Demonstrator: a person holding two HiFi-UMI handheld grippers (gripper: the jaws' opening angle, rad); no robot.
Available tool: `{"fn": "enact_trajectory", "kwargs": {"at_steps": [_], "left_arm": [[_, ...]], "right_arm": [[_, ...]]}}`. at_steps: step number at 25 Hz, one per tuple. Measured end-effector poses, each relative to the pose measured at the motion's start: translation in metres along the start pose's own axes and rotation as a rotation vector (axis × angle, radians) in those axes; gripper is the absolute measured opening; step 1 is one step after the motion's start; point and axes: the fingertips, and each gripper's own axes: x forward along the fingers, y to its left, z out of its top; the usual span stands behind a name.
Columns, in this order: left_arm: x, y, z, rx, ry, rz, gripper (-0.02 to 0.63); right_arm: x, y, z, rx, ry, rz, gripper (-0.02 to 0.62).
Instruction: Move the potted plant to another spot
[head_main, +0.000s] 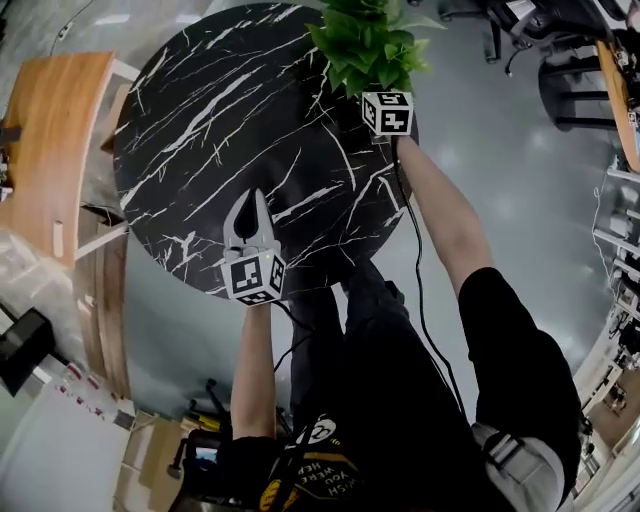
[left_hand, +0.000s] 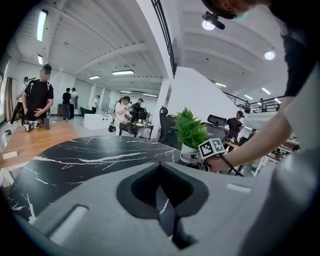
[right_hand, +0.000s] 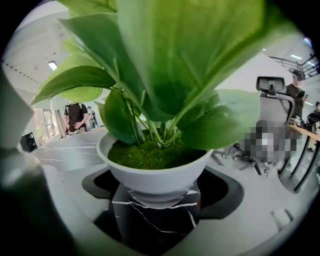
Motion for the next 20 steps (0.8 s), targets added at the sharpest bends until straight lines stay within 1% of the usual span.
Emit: {"fn": "enact_trajectory", "kwargs": {"at_steps": [4,8,11,13,14,15,17,18,19,20], "left_arm": [[0.006,-0.006,-0.004,0.013,0.031,-0.017,0.005],[0.010,-0.013,-0.005,0.019,0.041,-0.035,0.005],[0.014,-0.020,-0.003,0.025,0.048,-0.055,0.005],[0.014,-0.028,-0.001,0.028,0.053,-0.072,0.005],[0.013,-0.033,0.002,0.031,0.054,-0.081,0.005],[0.011,-0.039,0.006,0.036,0.053,-0.092,0.005],[0.005,-0.055,0.020,0.048,0.043,-0.113,0.005],[0.000,-0.066,0.029,0.052,0.034,-0.126,0.005],[-0.006,-0.077,0.040,0.056,0.024,-0.142,0.005],[-0.014,-0.090,0.051,0.060,0.014,-0.161,0.005]], "right_arm": [[-0.009,-0.002,-0.006,-0.022,-0.010,0.037,0.485],[-0.019,0.009,-0.018,-0.036,0.008,0.056,0.485],[-0.040,0.022,-0.034,-0.034,0.025,0.072,0.485],[-0.065,0.033,-0.046,-0.026,0.033,0.074,0.480],[-0.082,0.040,-0.048,-0.023,0.030,0.070,0.452],[-0.102,0.048,-0.047,-0.022,0.022,0.062,0.406],[-0.149,0.066,-0.032,-0.020,-0.009,0.040,0.291],[-0.175,0.075,-0.020,-0.011,-0.028,0.030,0.213],[-0.203,0.084,-0.007,0.002,-0.045,0.019,0.172],[-0.231,0.091,0.006,0.013,-0.056,0.005,0.113]]}}
